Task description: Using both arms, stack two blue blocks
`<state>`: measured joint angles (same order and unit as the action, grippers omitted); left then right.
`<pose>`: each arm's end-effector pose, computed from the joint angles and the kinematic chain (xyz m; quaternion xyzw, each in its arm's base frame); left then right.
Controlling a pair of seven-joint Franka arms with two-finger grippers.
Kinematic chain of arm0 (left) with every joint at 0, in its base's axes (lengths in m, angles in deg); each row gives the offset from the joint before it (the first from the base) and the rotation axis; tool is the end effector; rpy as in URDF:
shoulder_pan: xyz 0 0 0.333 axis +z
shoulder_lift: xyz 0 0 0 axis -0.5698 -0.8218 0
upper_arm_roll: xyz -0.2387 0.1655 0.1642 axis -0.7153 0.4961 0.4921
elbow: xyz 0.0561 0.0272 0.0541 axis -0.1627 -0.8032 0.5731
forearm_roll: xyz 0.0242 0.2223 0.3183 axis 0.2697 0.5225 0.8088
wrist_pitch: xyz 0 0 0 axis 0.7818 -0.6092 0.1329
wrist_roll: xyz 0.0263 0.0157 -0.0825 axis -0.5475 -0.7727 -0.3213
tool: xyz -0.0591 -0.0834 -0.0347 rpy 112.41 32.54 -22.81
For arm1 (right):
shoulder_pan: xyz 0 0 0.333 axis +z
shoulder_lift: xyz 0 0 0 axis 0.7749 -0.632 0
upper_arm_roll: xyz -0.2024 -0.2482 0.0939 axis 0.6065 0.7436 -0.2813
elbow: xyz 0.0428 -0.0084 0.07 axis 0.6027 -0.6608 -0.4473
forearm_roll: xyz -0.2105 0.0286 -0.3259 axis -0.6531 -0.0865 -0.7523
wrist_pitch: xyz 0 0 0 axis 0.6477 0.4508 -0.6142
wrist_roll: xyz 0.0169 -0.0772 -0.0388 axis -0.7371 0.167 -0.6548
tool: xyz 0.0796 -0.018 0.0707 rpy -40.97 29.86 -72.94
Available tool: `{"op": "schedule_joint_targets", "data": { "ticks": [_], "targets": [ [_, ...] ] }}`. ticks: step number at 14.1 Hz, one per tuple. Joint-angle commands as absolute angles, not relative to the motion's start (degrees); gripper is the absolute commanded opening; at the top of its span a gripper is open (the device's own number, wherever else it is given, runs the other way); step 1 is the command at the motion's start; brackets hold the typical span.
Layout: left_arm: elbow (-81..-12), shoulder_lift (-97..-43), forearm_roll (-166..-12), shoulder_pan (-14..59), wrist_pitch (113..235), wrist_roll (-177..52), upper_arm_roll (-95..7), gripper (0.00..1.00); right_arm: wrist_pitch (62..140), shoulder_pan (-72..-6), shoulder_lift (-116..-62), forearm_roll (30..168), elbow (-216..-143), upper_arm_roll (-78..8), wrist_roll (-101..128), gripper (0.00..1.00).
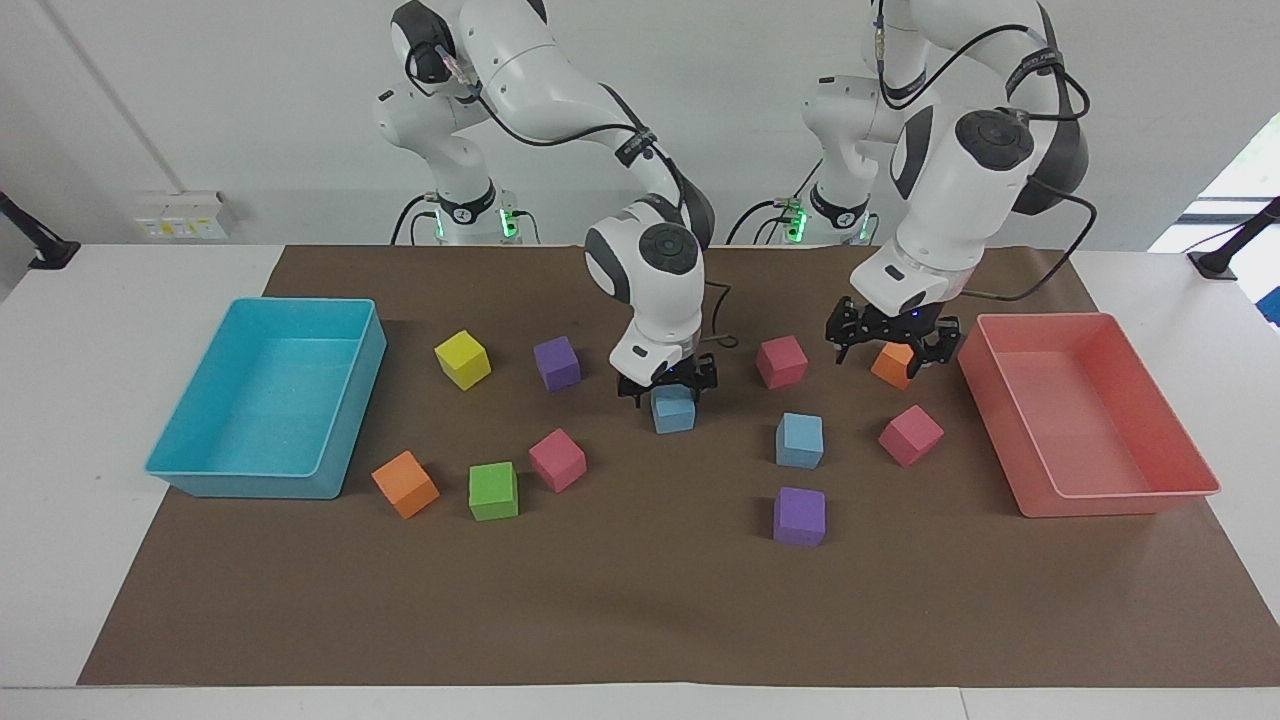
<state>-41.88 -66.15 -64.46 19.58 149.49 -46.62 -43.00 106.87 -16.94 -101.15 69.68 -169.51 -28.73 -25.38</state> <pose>0.5696 -0.1738 0.5038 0.9878 -0.1520 0.0328 0.0100 0.5637 0.3911 0.3582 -0.9994 -0.0271 -0.0063 0.0194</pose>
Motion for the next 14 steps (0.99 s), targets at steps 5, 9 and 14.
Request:
{"op": "schedule_joint_targets", "data": {
  "ticks": [5, 9, 14],
  "targets": [
    [-51.74, -69.30, -64.62, 16.20, 164.78, -52.49, -42.14, 1.00, 103.19, -23.01, -94.85, 74.41, -170.52, -29.37, -19.96, 1.00],
    [-51.75, -73.35, -64.53, 14.35, 170.69, -56.90, -42.05, 1.00, 100.20, -28.03, -92.73, 81.27, -170.87, -29.37, -10.82, 1.00],
    [-51.75, -75.89, -64.53, 13.91, 173.31, -58.04, -42.05, 1.00, 100.20, -33.74, -92.64, 96.20, -173.32, -29.37, 5.27, 1.00]
  ]
}}
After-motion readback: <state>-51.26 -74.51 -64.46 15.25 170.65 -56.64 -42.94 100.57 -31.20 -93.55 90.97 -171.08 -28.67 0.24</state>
